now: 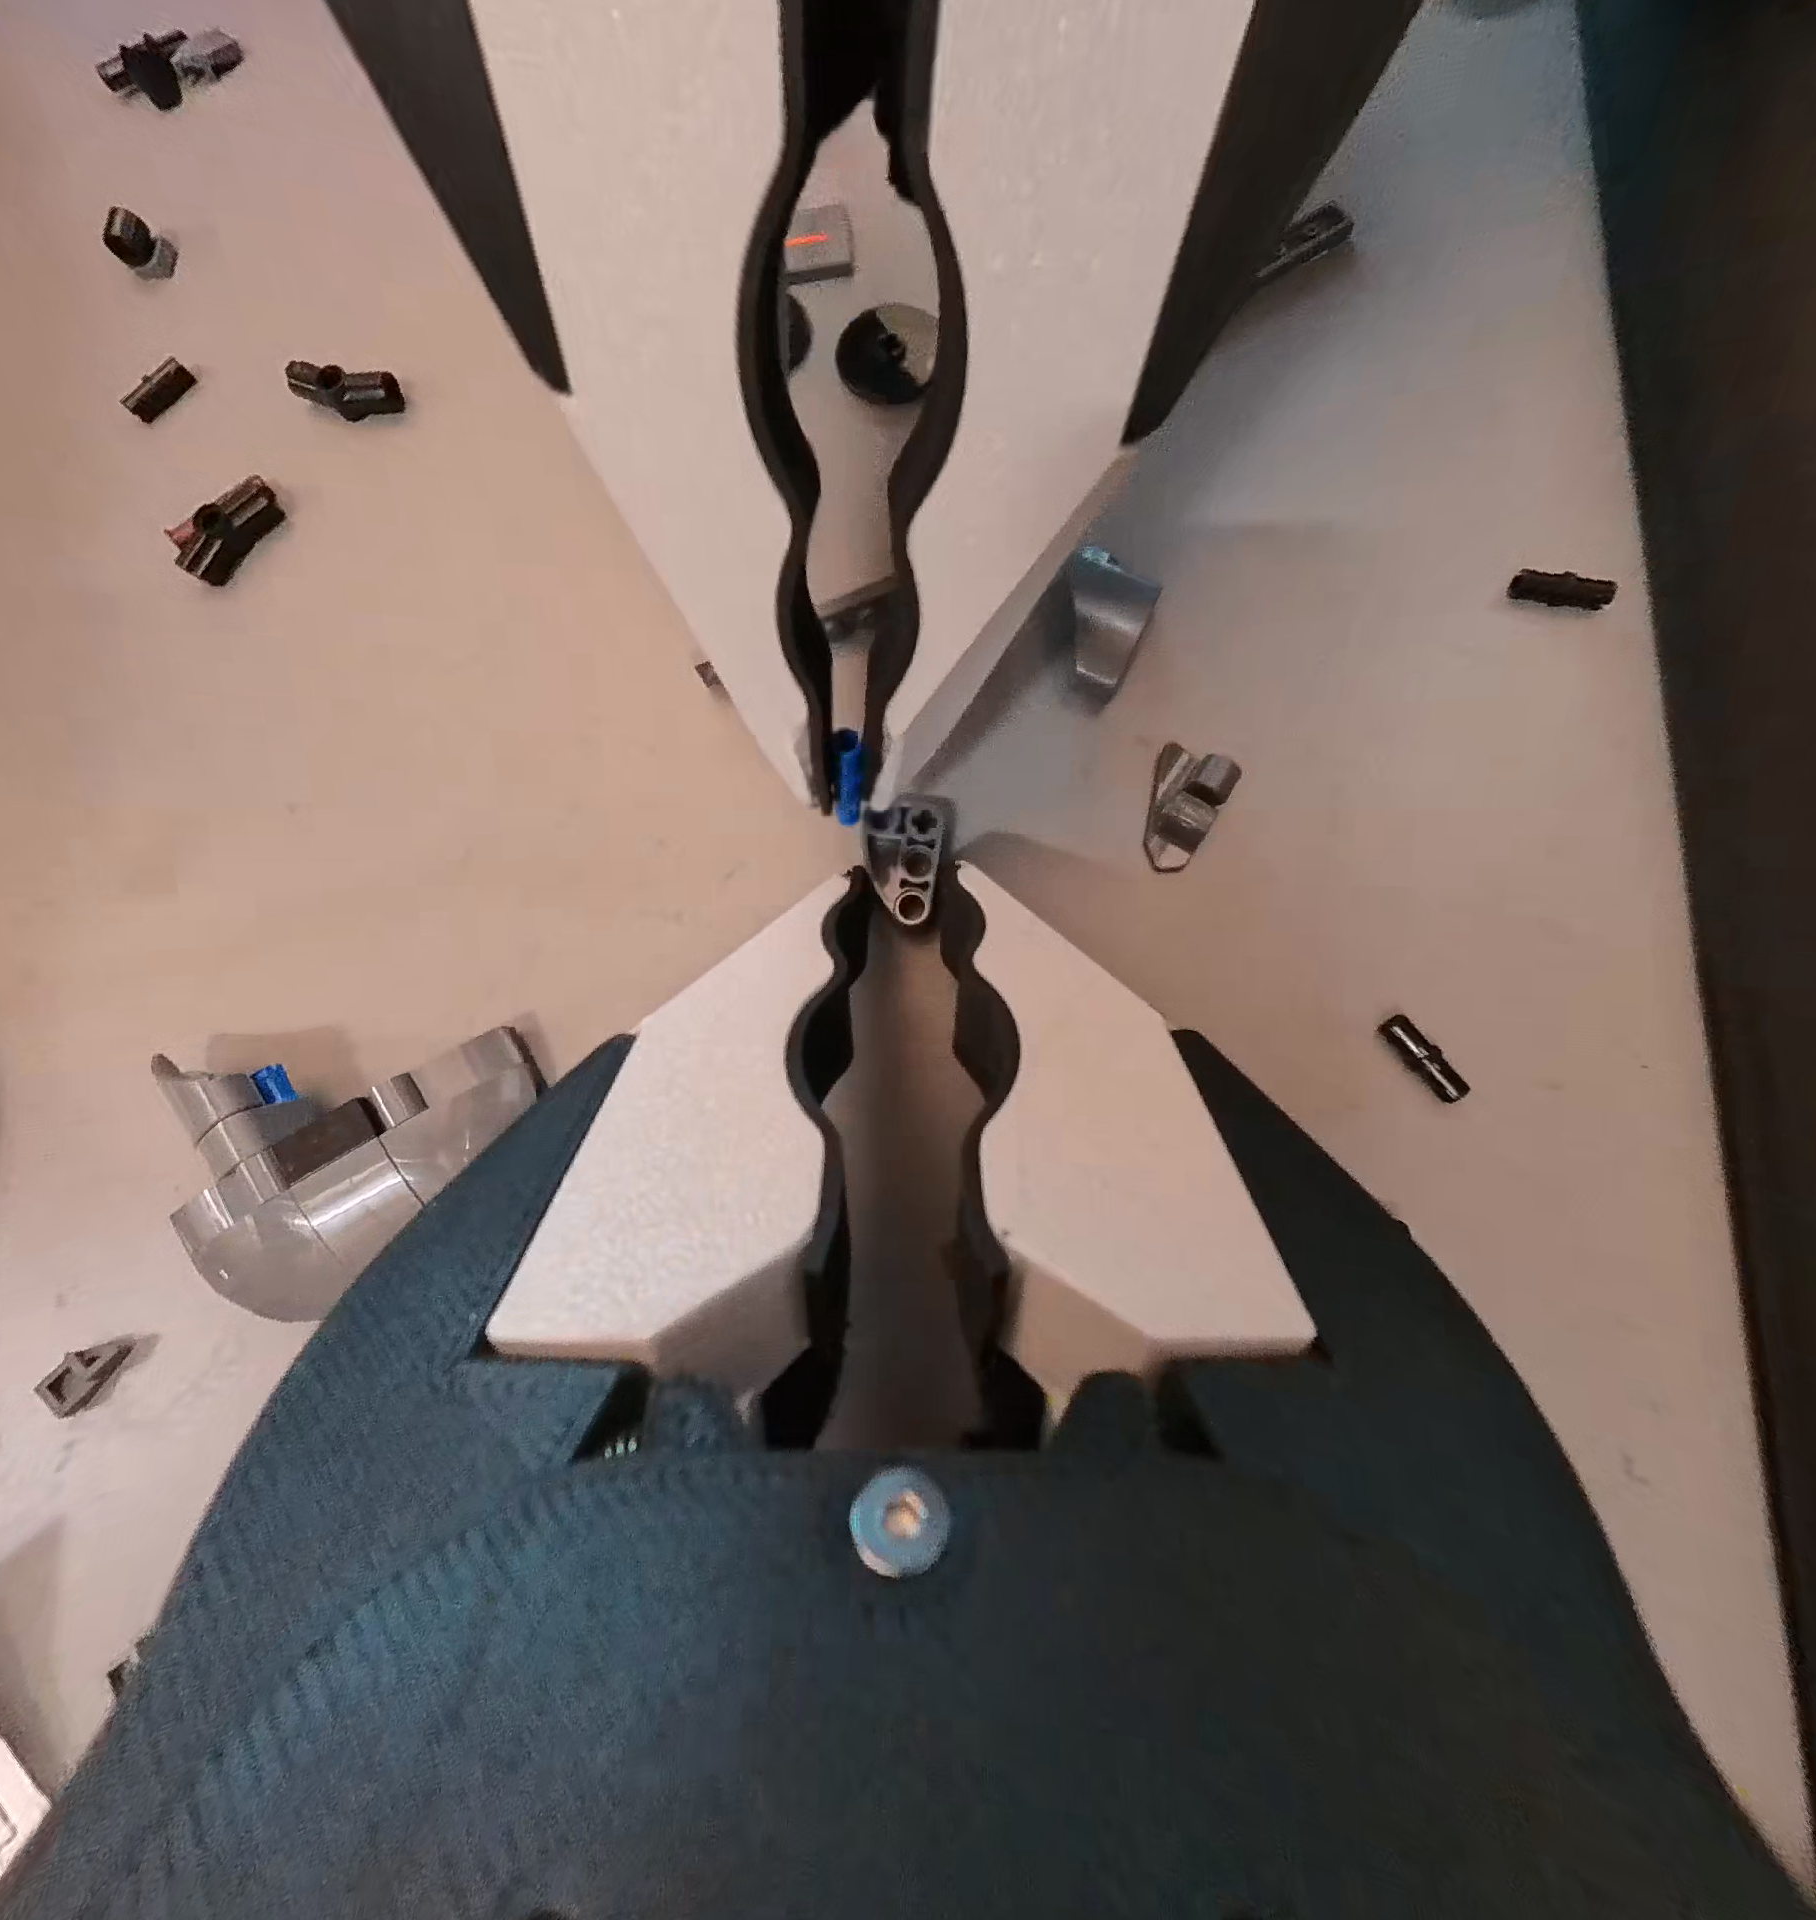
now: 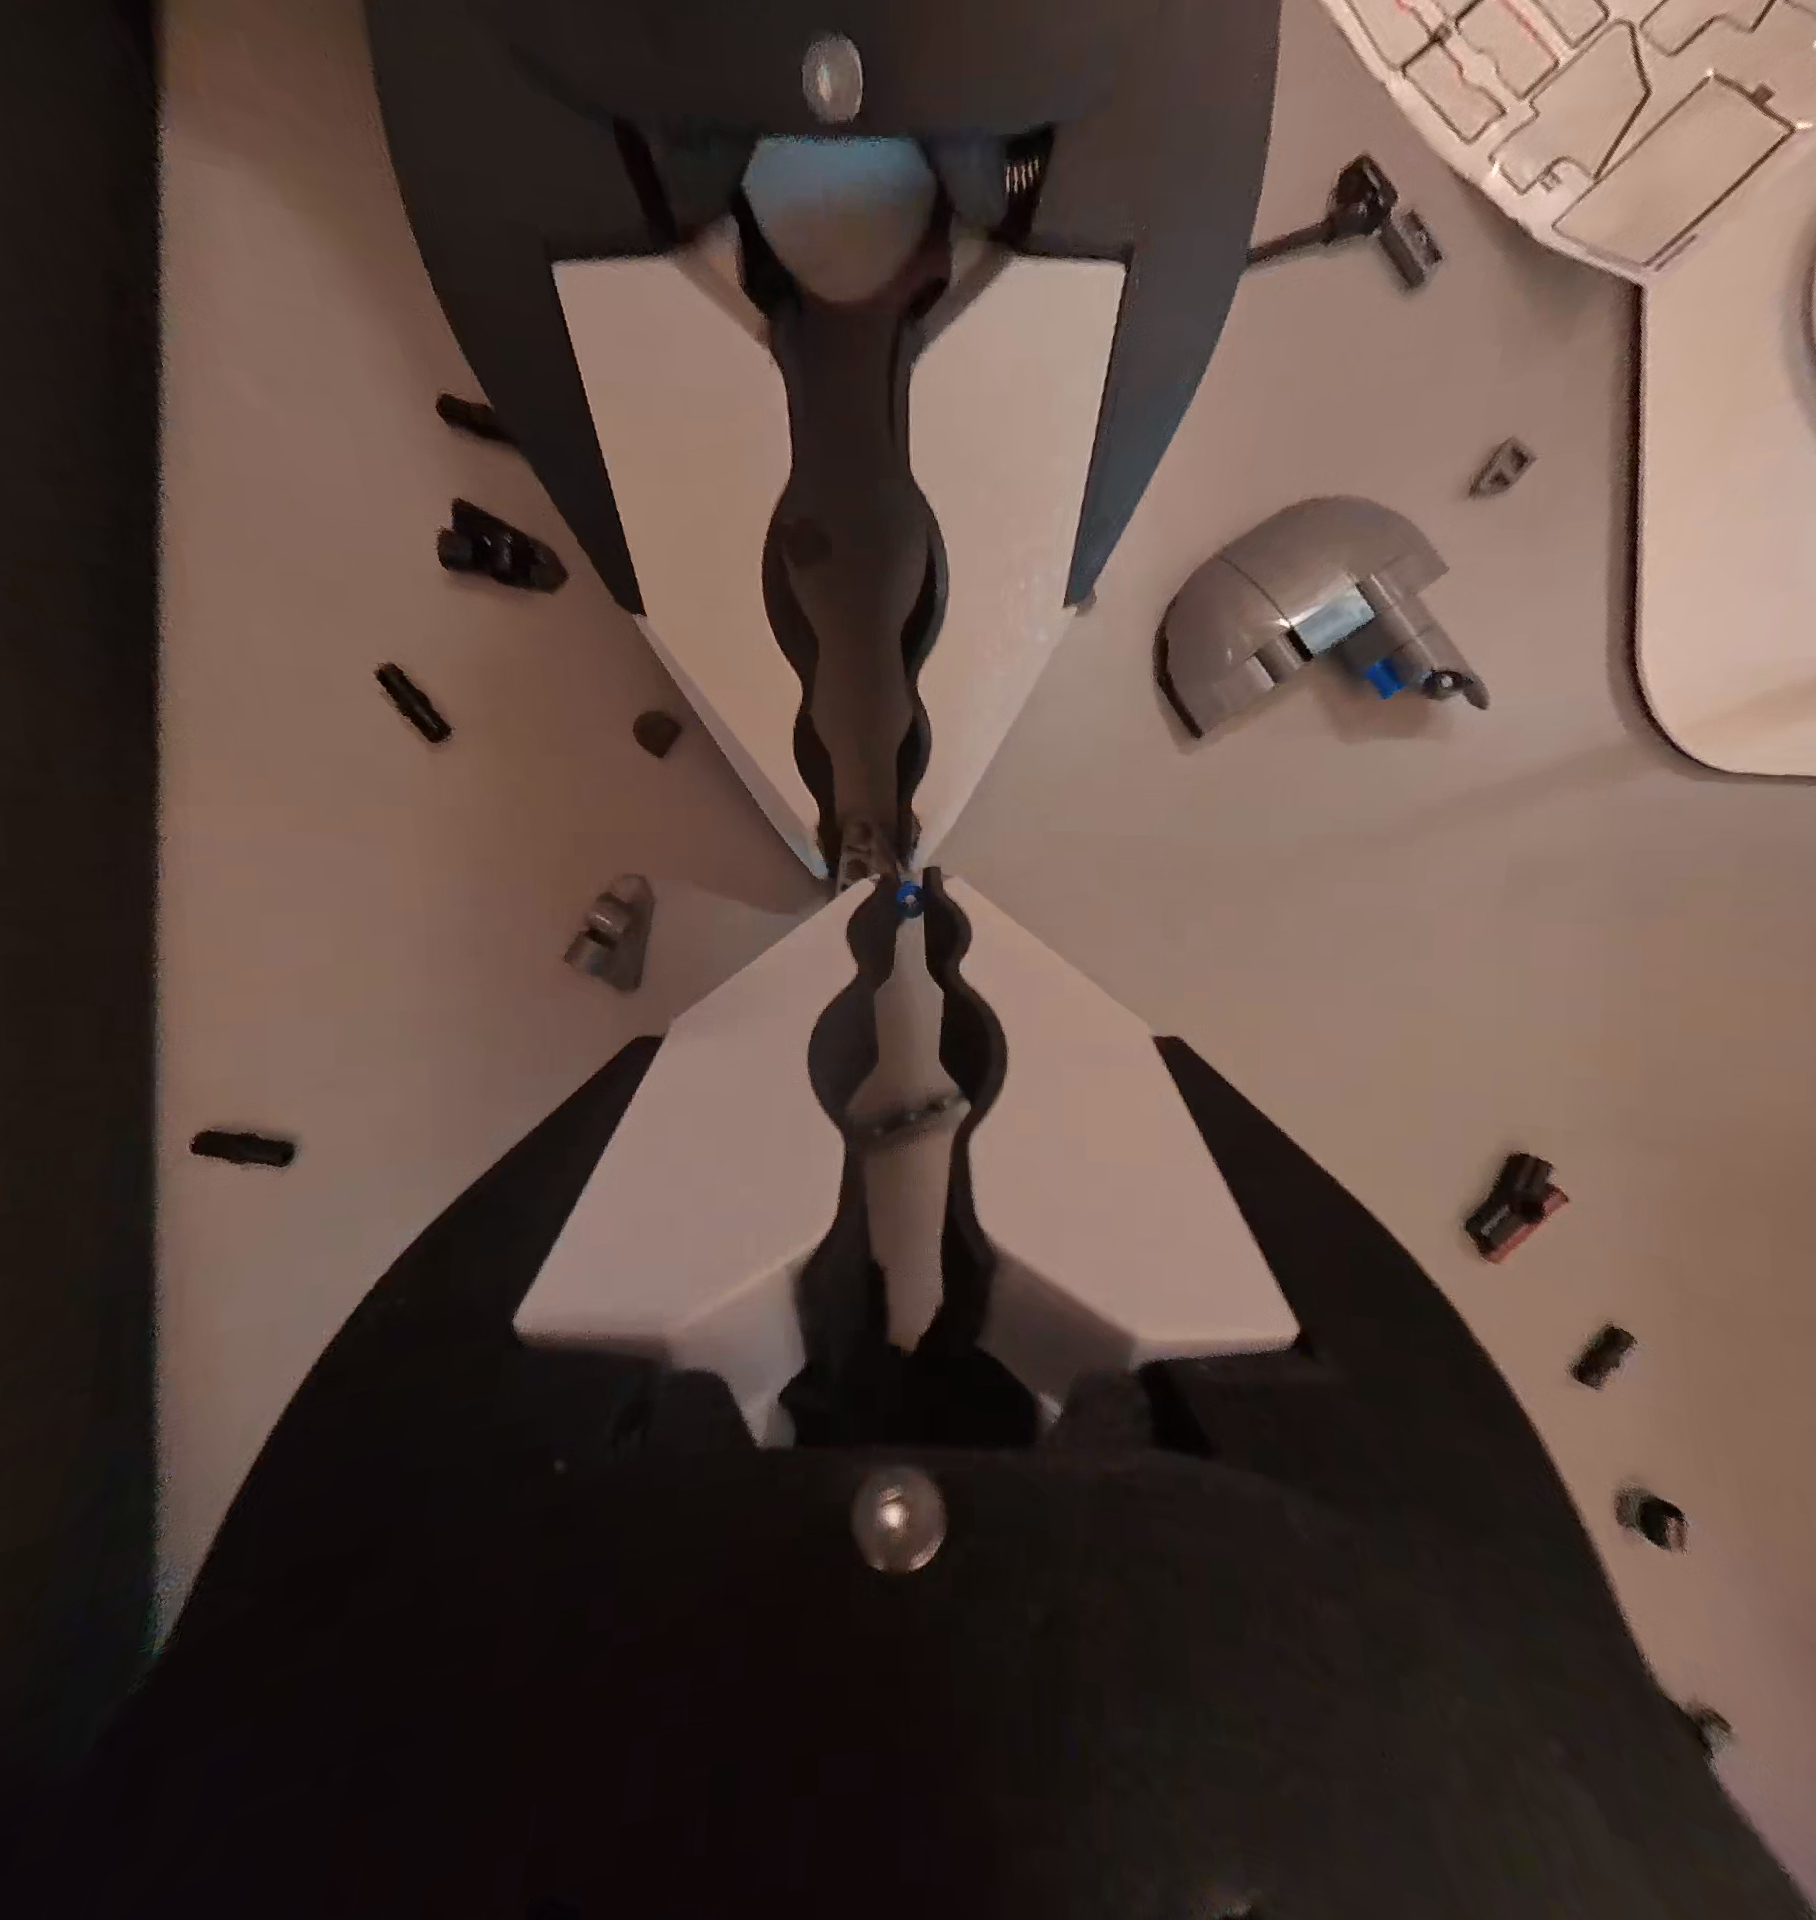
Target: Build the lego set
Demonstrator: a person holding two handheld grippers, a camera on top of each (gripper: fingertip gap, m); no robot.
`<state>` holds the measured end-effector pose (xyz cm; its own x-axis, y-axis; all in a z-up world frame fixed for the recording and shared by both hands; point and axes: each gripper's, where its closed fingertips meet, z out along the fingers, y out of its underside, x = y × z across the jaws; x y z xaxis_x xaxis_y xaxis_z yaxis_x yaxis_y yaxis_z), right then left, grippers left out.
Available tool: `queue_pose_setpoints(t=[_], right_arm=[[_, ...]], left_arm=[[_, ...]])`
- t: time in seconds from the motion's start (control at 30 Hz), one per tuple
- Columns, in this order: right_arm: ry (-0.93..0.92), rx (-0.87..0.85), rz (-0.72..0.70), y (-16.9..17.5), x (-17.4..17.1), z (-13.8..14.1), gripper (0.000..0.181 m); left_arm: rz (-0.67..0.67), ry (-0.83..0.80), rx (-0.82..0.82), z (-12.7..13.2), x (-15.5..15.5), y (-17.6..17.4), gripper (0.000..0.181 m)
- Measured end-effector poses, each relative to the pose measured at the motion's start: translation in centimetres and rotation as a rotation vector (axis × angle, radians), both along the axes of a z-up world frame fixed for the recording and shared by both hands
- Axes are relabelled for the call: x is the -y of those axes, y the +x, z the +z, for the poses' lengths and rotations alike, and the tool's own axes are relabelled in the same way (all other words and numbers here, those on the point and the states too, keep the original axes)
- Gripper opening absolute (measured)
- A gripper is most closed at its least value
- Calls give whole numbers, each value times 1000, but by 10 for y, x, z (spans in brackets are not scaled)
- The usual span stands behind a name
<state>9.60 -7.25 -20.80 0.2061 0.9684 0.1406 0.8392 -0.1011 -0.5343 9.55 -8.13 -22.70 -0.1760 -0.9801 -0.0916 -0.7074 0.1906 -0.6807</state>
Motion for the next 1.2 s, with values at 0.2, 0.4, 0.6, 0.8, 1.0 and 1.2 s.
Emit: queue_pose_setpoints(t=[0.2,0.4,0.6,0.8,1.0,1.2], right_arm=[[-5,32,24,2,5,-5,3],[35,72,42,0,6,-6,3],[28,106,53,0,7,-7,3],[-25,14,37,1,7,-6,3],[-41,-14,35,4,8,-7,3],[-59,-8,41,4,8,-7,3]], left_arm=[[-2,-3,4,0,-1,0,11],[-5,-9,6,0,-1,0,11],[-9,-7,9,0,0,1,11],[-12,-5,12,0,0,1,11],[-15,-3,11,0,0,1,11],[-17,-3,11,0,0,1,10]])
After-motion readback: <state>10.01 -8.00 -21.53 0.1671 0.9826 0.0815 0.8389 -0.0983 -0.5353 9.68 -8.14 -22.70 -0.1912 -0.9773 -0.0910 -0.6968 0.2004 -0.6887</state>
